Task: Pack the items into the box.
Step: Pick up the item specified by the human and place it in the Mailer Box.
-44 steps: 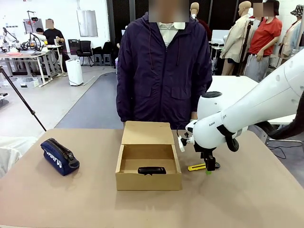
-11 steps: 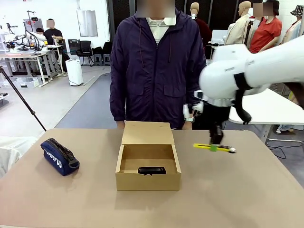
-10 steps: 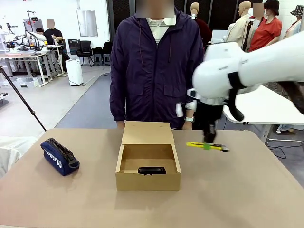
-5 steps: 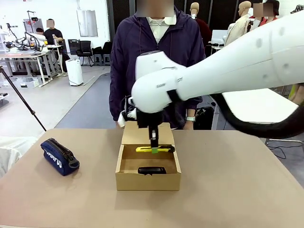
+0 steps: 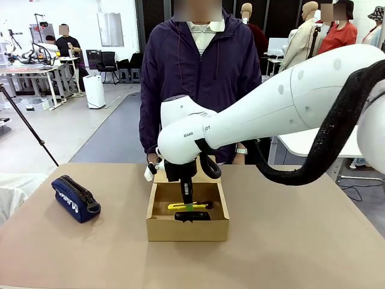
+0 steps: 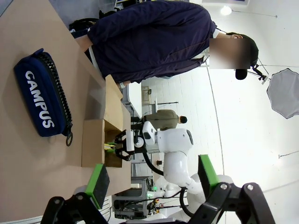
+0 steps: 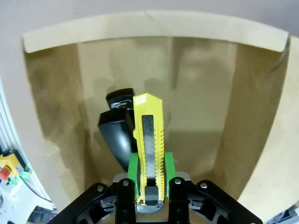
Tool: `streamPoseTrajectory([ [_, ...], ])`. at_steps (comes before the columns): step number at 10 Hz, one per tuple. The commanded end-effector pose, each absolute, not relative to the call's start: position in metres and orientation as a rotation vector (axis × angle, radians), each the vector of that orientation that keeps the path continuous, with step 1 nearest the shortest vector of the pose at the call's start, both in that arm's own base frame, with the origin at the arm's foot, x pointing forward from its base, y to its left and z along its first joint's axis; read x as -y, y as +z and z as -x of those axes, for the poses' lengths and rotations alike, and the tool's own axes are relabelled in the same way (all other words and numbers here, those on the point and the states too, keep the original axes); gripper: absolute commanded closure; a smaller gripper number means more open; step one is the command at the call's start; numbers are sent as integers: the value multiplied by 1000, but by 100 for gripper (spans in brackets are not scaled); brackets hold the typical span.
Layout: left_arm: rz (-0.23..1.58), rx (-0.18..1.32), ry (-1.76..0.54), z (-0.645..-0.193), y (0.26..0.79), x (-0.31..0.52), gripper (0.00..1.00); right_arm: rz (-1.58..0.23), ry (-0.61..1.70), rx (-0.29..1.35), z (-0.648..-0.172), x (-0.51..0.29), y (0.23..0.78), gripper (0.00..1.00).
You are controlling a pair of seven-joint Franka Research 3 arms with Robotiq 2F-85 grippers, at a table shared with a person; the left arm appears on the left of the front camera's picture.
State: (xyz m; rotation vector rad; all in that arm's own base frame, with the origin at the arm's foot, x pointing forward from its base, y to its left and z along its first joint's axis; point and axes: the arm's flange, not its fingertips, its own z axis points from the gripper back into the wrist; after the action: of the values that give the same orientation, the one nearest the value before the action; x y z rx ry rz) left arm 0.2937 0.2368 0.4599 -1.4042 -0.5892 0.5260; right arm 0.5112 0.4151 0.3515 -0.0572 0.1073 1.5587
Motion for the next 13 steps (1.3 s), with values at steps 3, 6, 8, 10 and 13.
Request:
streamPoseTrajectory([
  [3,1417,593,521,-292,463,-236,0,39,1550,-39,-511,-405,371,25],
  [6,1417,593,521,-292,463,-236,0,71,1546,-47,-513,-400,373,0],
  [8,1417,593,521,-292,463,-236,0,62,1534,-51,-512,-392,379,0],
  [10,1417,593,521,-292,463,-236,0,9,1525,-129,-510,-378,391,0],
  [13,1417,593,521,-292,463,-236,0,-124,1387,-152,-478,-290,462,0],
])
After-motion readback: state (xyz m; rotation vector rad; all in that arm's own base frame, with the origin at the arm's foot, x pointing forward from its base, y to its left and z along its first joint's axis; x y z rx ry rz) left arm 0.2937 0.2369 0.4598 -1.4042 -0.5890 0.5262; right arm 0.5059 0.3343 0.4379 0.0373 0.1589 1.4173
